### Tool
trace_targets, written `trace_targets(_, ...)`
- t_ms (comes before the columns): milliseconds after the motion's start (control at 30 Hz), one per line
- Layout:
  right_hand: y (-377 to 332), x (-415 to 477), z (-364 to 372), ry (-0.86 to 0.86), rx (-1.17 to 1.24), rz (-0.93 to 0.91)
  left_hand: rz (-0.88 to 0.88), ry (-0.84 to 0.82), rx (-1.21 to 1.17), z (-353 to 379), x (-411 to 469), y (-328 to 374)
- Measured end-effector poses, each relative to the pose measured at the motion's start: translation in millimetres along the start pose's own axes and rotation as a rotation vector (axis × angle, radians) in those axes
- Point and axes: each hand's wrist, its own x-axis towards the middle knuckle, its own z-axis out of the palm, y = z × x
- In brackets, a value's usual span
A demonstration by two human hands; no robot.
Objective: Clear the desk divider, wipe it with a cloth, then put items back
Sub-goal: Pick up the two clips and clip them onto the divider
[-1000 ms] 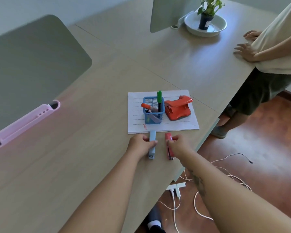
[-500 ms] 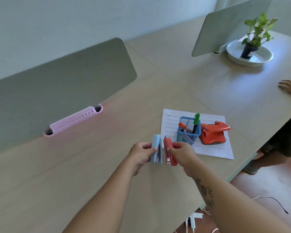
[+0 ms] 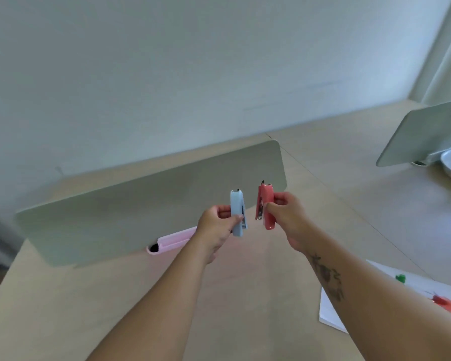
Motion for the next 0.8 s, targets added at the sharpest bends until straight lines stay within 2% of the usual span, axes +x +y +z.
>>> trace_targets(233, -77.1, 53.2, 31.0, -0.007, 0.062, -0.185, 0.180, 0.156, 0.037, -32.5, 45.4, 73.3)
trace_targets(400, -112.3, 83.0, 42.7, 0.031, 0.061, -0.247, 0.274, 0.223, 0.075, -36.5, 74.9, 108.6)
trace_targets(567, -123.8, 113.7, 49.9, 0.058, 0.030, -0.268, 0.336, 0.275, 0.105, -25.5, 104.7, 122.4)
trace_targets(800, -108.0, 140.1, 53.0, 0.097, -0.030, -0.291, 0.345, 0.311, 0.087, 0.3, 131.4, 106.9)
